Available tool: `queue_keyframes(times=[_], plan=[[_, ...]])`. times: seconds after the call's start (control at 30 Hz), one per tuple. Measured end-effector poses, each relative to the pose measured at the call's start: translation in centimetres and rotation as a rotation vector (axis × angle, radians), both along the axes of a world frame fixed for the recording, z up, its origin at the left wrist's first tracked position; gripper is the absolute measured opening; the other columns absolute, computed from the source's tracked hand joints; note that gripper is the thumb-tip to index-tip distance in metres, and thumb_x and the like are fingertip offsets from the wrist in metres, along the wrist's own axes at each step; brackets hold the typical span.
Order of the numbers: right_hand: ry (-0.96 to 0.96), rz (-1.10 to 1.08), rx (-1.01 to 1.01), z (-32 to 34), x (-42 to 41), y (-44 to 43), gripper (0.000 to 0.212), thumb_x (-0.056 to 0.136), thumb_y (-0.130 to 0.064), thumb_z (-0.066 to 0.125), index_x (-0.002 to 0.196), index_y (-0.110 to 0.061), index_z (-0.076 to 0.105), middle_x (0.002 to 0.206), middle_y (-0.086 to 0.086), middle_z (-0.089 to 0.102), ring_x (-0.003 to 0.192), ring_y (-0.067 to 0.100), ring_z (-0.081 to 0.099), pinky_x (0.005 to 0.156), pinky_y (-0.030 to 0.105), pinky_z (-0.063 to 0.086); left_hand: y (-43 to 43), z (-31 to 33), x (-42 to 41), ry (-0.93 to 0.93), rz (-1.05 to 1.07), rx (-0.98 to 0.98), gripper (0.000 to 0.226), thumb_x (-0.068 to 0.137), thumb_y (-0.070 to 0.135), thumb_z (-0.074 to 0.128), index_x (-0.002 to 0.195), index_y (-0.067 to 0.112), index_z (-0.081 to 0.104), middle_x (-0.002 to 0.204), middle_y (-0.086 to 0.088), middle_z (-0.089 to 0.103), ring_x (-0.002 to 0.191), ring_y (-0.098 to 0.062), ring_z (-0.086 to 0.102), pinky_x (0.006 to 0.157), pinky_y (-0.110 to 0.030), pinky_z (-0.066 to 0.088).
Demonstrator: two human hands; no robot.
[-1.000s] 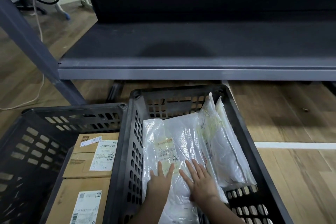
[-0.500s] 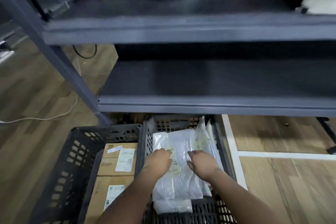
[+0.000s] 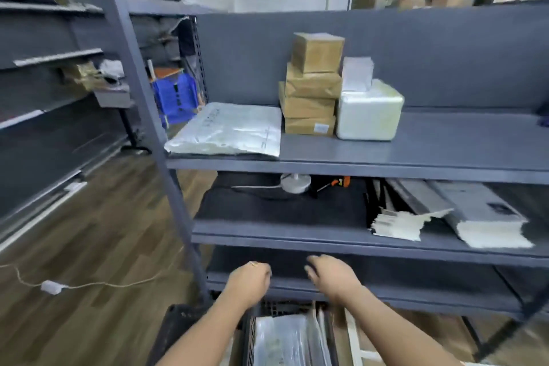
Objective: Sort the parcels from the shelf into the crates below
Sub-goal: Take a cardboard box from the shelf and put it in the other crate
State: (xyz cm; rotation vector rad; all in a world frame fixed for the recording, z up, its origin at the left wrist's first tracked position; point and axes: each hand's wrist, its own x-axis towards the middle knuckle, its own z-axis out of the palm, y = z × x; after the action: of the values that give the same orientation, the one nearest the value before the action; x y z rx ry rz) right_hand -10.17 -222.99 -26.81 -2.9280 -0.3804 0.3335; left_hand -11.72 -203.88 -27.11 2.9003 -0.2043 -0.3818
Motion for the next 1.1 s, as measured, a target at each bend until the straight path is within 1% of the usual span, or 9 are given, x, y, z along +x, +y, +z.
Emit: queue_keyframes(times=[0.13,0.27,0.5,0.63,0.77,0.83,0.9,1.0,1.1], plan=[[-0.115,-0.012,-0.001,12.8,-1.0,-1.4,0.041,0.100,-0.036,0.031,0.126,-0.010,0.051,0.123,0.013,0.059,0.114,0.032,0.056,0.090,0.038,0.047,-1.0,12.6,-0.5,-0.121,0.002,-0.062,0.032,0.096,0.022,0.036,0.114,0.018,0.062,0.120,-0.006,0.064,0.108,-0.028,0.060,0.089,-0.036,0.050],[-0.224,-0.037,0.051,20.5,-2.0,-2.9,0.038,0.100,-0.034,0.033,0.119,-0.010,0.056,0.119,0.013,0.062,0.110,0.031,0.057,0.085,0.036,0.046,-2.1,20.8,-1.3,-0.279,0.000,-0.077,0.033,0.095,0.022,0.037,0.116,0.018,0.063,0.121,-0.005,0.064,0.109,-0.027,0.060,0.088,-0.036,0.050],[-0.201,-0.123,0.133,23.6,-0.5,-4.6,0.036,0.098,-0.035,0.037,0.118,-0.012,0.057,0.122,0.009,0.063,0.114,0.028,0.056,0.088,0.035,0.045,-2.7,25.1,0.5,-0.348,0.004,-0.073,0.031,0.095,0.022,0.038,0.111,0.014,0.063,0.117,-0.006,0.065,0.107,-0.027,0.059,0.086,-0.035,0.048],[-0.180,-0.216,0.188,24.9,3.0,-5.5,0.044,0.099,-0.034,0.037,0.135,-0.011,0.047,0.138,0.009,0.053,0.127,0.026,0.049,0.100,0.034,0.040,-2.9,27.1,4.7,-0.362,0.040,-0.115,0.031,0.095,0.022,0.040,0.115,0.015,0.061,0.121,-0.006,0.063,0.109,-0.028,0.058,0.087,-0.034,0.046],[-0.196,-0.290,0.269,26.6,7.9,-6.3,0.044,0.098,-0.028,0.037,0.136,-0.007,0.046,0.128,0.011,0.057,0.127,0.028,0.049,0.095,0.031,0.041,-3.3,29.1,10.2,-0.397,0.040,-0.189,0.033,0.096,0.022,0.039,0.122,0.013,0.057,0.125,-0.006,0.061,0.113,-0.026,0.057,0.089,-0.034,0.046],[-0.206,-0.316,0.292,27.7,10.4,-6.5,0.047,0.099,-0.027,0.037,0.140,-0.007,0.040,0.139,0.011,0.050,0.131,0.027,0.045,0.102,0.033,0.039,-3.4,30.0,13.2,-0.411,0.037,-0.217,0.034,0.097,0.023,0.038,0.121,0.009,0.056,0.124,-0.009,0.061,0.112,-0.028,0.057,0.091,-0.037,0.048],[-0.236,-0.320,0.283,28.8,12.9,-6.4,0.049,0.099,-0.027,0.037,0.143,-0.006,0.035,0.145,0.012,0.044,0.133,0.028,0.042,0.107,0.034,0.036,-3.5,30.9,16.5,-0.425,0.052,-0.248,0.035,0.096,0.025,0.037,0.123,0.009,0.052,0.123,-0.011,0.059,0.111,-0.029,0.056,0.091,-0.041,0.049],[-0.322,-0.317,0.248,30.7,16.7,-6.2,0.052,0.099,-0.030,0.039,0.144,-0.007,0.032,0.145,0.013,0.044,0.132,0.030,0.043,0.105,0.037,0.039,-4.0,32.7,21.2,-0.461,0.056,-0.286,0.035,0.095,0.027,0.040,0.125,0.010,0.047,0.119,-0.010,0.058,0.108,-0.030,0.057,0.088,-0.043,0.050],[-0.412,-0.312,0.249,33.1,20.5,-5.6,0.052,0.097,-0.031,0.043,0.142,-0.007,0.034,0.141,0.016,0.046,0.129,0.032,0.045,0.101,0.039,0.041,-5.0,34.6,25.3,-0.496,0.021,-0.321,0.049,0.095,0.029,0.041,0.142,0.018,0.032,0.131,-0.007,0.053,0.114,-0.029,0.055,0.090,-0.045,0.050]])
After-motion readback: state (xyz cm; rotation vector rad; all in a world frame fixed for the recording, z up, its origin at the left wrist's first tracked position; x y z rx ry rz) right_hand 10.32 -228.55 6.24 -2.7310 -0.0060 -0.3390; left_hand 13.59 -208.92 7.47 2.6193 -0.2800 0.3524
